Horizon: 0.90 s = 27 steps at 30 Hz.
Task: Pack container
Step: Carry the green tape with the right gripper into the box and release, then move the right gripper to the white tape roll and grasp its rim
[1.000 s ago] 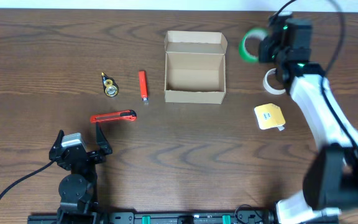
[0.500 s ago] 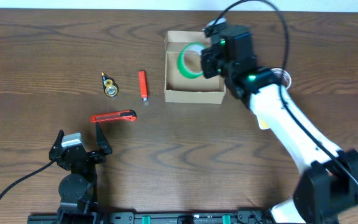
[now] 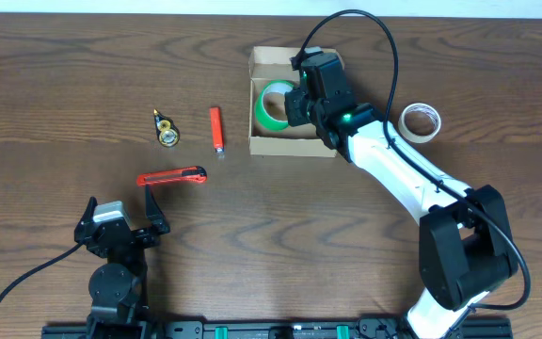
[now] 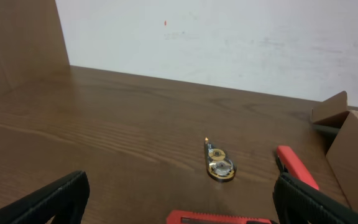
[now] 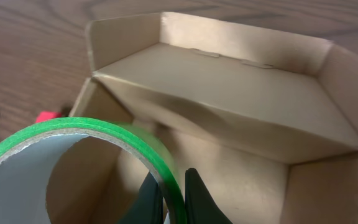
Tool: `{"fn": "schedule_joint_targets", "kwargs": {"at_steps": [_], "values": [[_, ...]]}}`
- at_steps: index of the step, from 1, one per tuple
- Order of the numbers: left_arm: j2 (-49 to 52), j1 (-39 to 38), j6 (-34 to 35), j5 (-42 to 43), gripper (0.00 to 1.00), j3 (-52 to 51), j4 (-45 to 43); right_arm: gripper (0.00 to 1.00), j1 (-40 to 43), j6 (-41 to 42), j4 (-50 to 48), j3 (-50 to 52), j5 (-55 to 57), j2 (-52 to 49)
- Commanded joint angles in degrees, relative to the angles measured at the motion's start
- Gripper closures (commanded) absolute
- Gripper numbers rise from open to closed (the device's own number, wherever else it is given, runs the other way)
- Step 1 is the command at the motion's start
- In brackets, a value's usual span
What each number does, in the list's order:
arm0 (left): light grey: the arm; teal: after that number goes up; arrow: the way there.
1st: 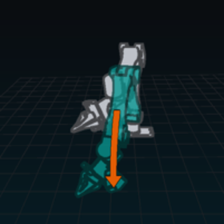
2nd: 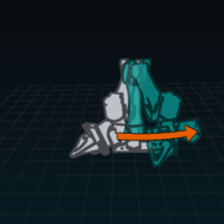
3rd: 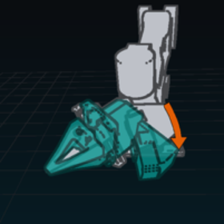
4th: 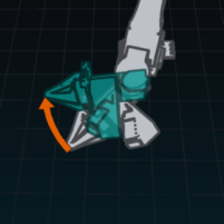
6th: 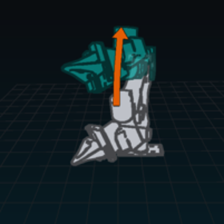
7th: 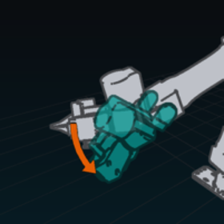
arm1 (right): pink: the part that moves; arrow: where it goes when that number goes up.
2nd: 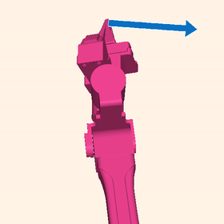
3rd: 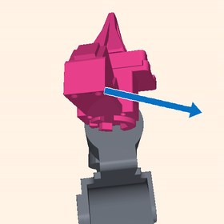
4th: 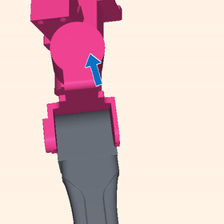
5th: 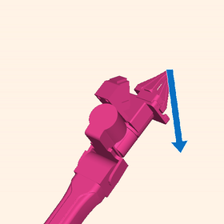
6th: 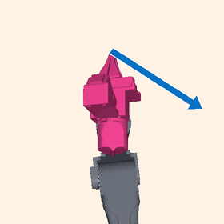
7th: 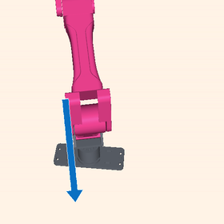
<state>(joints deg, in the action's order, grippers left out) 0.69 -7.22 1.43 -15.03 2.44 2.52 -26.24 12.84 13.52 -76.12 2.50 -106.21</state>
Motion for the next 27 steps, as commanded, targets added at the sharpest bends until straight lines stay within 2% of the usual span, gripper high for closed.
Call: {"fn": "schedule_joint_targets", "kwargs": {"at_steps": [1, 12, 13, 14, 18, 19, 22, 27], "values": [[-0.4, 0.2, -0.6, -0.6, 0.04, -2.0, 0.7, 0.99, -0.6, 1.3, -0.8, -0.1, 4.0, -2.0], [-0.4, 0.2, -0.6, -0.6, 0.05, -2.0, 0.7, 0.97, -0.7, 1.5, -3.9, -0.1, 4.2, -4.0], [-0.4, 0.2, -0.6, -0.6, 0.04, -2.0, 0.7, 0.88, -0.7, 1.5, -3.9, -0.1, 4.2, -4.0], [-0.4, 0.2, -0.6, -0.6, 0.04, -2.0, 0.7, 0.73, -0.7, 1.5, -4.0, -0.1, 4.2, -4.0], [-0.4, 0.2, -0.6, -0.6, 0.04, -2.0, 0.7, 0.49, -0.7, 1.5, -4.7, -0.1, 4.1, -3.5], [-0.4, 0.2, -0.6, -0.6, 0.04, -2.0, 0.7, 0.45, -0.7, 1.5, -4.6, -0.1, 4.1, -3.0], [-0.4, 0.2, -0.6, -0.6, 0.04, -2.0, 0.7, 0.44, -0.6, 1.5, -3.8, -0.1, 4.1, 0.6], [-0.4, 0.2, -0.6, -0.6, 0.05, -2.0, 0.7, 0.35, 1.2, -0.6, 0.5, -0.1, 6.6, 11.1]]}}
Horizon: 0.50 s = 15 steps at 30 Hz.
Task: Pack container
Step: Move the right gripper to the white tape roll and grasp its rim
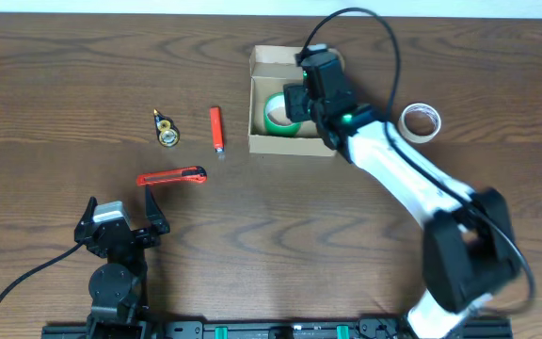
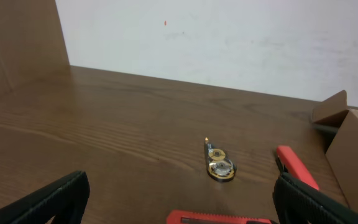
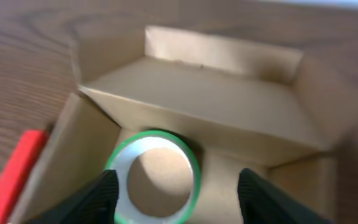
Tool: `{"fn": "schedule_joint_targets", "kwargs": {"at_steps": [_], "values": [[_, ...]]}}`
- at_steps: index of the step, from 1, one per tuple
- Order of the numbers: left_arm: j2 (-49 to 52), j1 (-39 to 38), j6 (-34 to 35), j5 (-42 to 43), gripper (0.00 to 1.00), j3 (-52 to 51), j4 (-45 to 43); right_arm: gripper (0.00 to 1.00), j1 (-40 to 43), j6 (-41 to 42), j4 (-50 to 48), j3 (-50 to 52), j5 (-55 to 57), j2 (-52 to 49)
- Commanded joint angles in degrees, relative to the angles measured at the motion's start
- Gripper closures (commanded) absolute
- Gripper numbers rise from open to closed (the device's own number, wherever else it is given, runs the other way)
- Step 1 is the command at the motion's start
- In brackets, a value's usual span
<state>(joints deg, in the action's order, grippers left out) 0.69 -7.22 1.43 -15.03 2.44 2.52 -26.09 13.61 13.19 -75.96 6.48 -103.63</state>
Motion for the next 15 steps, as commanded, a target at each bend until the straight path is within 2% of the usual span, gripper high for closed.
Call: {"fn": "schedule_joint_targets", "kwargs": {"at_steps": [1, 7, 11, 15], "values": [[-0.4, 0.2, -0.6, -0.6, 0.04, -2.0, 0.7, 0.34, 2.0, -1.9, 2.5, -0.2, 3.8, 10.9], [-0.4, 0.2, -0.6, -0.6, 0.05, -2.0, 0.7, 0.34, 13.2, -2.1, 15.6, -0.2, 6.7, 17.8], [-0.4, 0.2, -0.6, -0.6, 0.05, -2.0, 0.7, 0.36, 22.0, -2.1, 22.3, -0.1, 6.6, 15.5], [-0.4, 0.2, -0.6, -0.6, 0.05, -2.0, 0.7, 0.38, 25.8, -2.7, 23.2, -0.1, 5.9, 10.1]]}}
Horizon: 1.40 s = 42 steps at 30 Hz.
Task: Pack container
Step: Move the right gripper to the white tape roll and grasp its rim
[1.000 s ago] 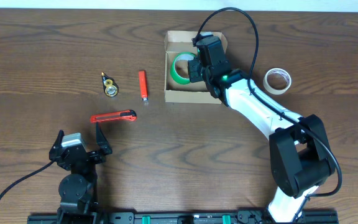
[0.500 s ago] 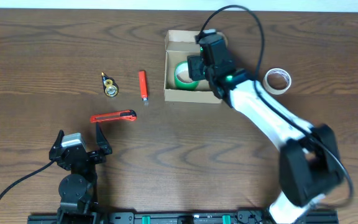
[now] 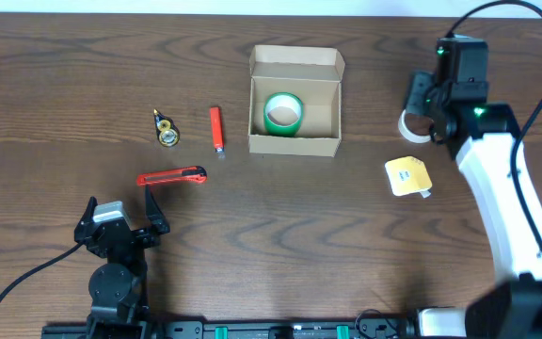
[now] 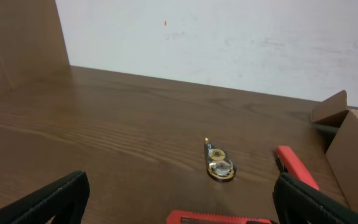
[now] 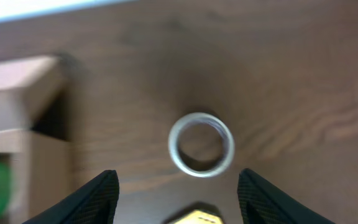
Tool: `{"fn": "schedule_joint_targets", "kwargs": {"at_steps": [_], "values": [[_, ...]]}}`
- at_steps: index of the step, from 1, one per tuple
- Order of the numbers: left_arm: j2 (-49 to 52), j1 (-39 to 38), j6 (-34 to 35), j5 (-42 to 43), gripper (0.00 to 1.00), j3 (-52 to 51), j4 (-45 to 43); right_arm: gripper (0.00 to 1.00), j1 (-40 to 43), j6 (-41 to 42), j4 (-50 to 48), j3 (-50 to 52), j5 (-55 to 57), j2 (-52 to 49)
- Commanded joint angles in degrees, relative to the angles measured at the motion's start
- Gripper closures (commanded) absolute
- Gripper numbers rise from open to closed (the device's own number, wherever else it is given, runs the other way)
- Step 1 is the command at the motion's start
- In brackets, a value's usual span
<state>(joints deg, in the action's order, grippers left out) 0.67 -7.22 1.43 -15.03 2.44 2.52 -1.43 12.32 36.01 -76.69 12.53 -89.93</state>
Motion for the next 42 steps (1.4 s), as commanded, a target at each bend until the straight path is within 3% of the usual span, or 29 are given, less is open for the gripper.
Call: {"fn": "schedule_joint_targets", "kwargs": {"at_steps": [1, 18, 29, 36, 42], "values": [[-0.4, 0.2, -0.6, -0.6, 0.04, -2.0, 0.7, 0.38, 1.2, -1.9, 0.3, 0.6, -0.1, -4.9], [-0.4, 0.2, -0.6, -0.6, 0.05, -2.0, 0.7, 0.44, 1.5, -6.0, -6.1, 0.6, -1.0, -24.2], [-0.4, 0.2, -0.6, -0.6, 0.05, -2.0, 0.7, 0.65, 1.5, -7.3, -8.4, 0.6, -2.8, -27.5], [-0.4, 0.2, -0.6, -0.6, 0.05, -2.0, 0.7, 0.66, 1.5, -8.2, -9.9, 0.6, -3.0, -28.3], [-0.4, 0.2, -0.6, -0.6, 0.05, -2.0, 0.7, 0.80, 2.0, -8.3, -11.0, 0.6, -3.0, -28.3]]}}
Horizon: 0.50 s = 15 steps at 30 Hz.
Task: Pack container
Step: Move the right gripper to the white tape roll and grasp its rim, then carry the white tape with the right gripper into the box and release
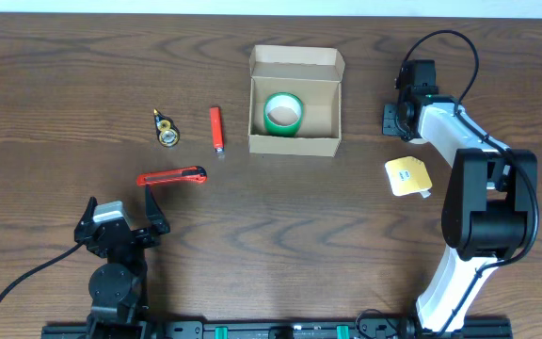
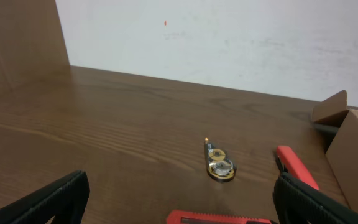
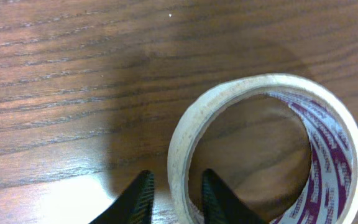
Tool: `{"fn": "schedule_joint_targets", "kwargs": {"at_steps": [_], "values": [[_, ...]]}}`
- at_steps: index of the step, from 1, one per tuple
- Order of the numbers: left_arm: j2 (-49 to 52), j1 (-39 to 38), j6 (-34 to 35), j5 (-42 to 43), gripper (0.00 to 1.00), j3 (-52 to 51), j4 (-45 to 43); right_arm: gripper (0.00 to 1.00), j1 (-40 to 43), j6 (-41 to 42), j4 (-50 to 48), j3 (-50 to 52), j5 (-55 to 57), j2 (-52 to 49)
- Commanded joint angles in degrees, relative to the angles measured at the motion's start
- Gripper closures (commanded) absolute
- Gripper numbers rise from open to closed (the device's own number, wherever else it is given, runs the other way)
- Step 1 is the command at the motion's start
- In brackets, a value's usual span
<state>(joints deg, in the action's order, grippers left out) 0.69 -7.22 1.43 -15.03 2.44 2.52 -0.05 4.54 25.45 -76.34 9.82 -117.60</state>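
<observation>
An open cardboard box (image 1: 294, 146) stands at the back middle, with a green tape roll (image 1: 268, 114) lying flat inside. My right gripper (image 1: 400, 115) is down at the table to the right of the box. In the right wrist view it (image 3: 176, 199) is open, its fingers (image 3: 138, 199) straddling the left wall of a white tape roll (image 3: 180, 158) with purple print: one outside, one inside, small gaps on both sides. The arm hides that roll in the overhead view. My left gripper (image 1: 120, 226) rests open at the front left, holding nothing (image 2: 180, 202).
A yellow pad-like item (image 1: 408, 176) lies in front of the right gripper. Left of the box lie a red marker-like stick (image 1: 216, 129), a small correction-tape dispenser (image 1: 167, 135) and a red utility knife (image 1: 171, 176). All three also show in the left wrist view.
My right gripper was wide open high above the white tape roll. Now it is down at the table, its jaws narrowed around the roll's wall. The left arm has not moved.
My right gripper was shut on the green tape roll over the box. Then it stood open above the box with the roll lying inside. Then it was over the white roll to the right, and now it is low around that roll's wall.
</observation>
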Motion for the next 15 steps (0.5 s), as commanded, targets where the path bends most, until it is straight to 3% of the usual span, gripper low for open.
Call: {"fn": "schedule_joint_targets", "kwargs": {"at_steps": [1, 6, 15], "values": [[-0.4, 0.2, -0.6, -0.6, 0.05, -2.0, 0.7, 0.83, 0.7, -0.6, -0.7, 0.3, -0.2, -0.7], [-0.4, 0.2, -0.6, -0.6, 0.05, -2.0, 0.7, 0.99, 0.7, -0.6, -1.2, -0.2, -0.2, -0.4], [-0.4, 0.2, -0.6, -0.6, 0.04, -2.0, 0.7, 0.99, -2.4, -1.8, 11.2, -15.1, -3.3, 7.4]]}}
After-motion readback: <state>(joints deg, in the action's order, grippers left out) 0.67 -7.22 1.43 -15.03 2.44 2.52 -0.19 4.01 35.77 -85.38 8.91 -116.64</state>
